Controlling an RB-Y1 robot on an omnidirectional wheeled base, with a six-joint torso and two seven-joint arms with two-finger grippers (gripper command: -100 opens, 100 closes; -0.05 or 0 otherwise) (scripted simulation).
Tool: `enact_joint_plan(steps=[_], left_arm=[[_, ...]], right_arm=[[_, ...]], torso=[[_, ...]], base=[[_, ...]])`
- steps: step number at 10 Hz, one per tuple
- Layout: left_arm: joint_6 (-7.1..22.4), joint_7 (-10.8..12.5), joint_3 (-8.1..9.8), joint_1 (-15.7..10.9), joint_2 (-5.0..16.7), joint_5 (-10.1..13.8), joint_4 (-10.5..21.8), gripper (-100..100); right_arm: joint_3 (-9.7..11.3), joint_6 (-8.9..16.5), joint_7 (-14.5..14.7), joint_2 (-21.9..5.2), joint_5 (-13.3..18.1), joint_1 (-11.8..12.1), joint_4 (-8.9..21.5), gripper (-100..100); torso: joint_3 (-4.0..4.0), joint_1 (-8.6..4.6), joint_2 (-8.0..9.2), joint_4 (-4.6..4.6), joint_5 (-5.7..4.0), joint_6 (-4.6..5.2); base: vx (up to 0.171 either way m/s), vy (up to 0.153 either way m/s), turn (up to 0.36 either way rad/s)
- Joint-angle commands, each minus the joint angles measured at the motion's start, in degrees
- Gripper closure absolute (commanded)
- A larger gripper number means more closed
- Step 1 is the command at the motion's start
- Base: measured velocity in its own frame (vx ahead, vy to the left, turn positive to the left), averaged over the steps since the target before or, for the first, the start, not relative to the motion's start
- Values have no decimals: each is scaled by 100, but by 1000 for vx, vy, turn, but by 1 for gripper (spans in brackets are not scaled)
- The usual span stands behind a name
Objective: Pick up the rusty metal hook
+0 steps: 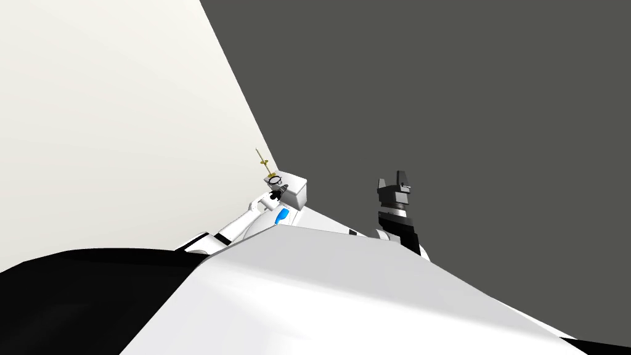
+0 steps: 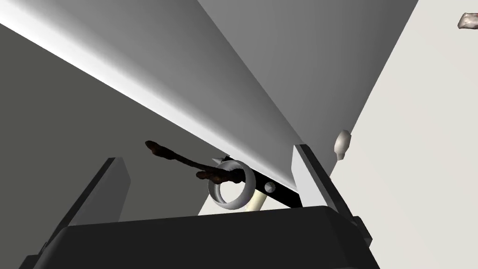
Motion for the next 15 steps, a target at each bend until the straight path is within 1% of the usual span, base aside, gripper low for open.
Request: enact_joint_plan(steps=[1,2,3,5,6,7,11,12,13,14,15], left_arm=[[0,0,0,0,0,0,0,-100],[23,0,-3,-6,3,0,3,0],[-95,-31,35,-31,-82,-45,184,-100],[-211,-61,72,-56,-167,-91,366,-100],[-136,-49,60,-37,-122,-62,259,-100],[-147,-53,63,-37,-126,-65,267,100],[-145,-52,62,-37,-126,-64,266,100],[-145,-52,62,-37,-126,-64,266,0],[-26,-12,13,-15,-31,-18,75,100],[-77,-33,40,-12,-69,-40,130,100],[-57,-27,36,-8,-62,-37,110,0]], right_arm=[[0,0,0,0,0,0,0,0],[0,0,0,0,0,0,0,0],[0,0,0,0,0,0,0,0],[0,0,0,0,0,1,0,0],[0,0,0,0,0,1,0,0],[0,0,0,0,0,1,0,0],[0,0,0,0,0,0,0,0],[0,0,0,0,0,0,0,0],[0,0,0,0,0,0,0,0],[0,0,0,0,0,0,0,0],[0,0,0,0,0,0,0,0]], torso=[[0,0,0,0,0,0],[0,1,0,0,0,-1],[0,2,0,0,1,-1],[-10,9,-18,-4,2,-1],[-13,9,-22,-5,3,0],[-9,6,-14,-4,2,-1],[-3,2,-4,-1,1,1],[-3,2,-4,-1,1,1],[-3,2,-5,-1,1,1],[6,-2,13,1,0,-2],[6,-1,11,2,0,-1]], base=[[0,0,0],[0,0,0],[37,7,-42],[58,19,-31],[28,8,-6],[5,2,0],[0,1,3],[0,0,0],[-52,-11,52],[-33,-8,15],[0,0,0]])
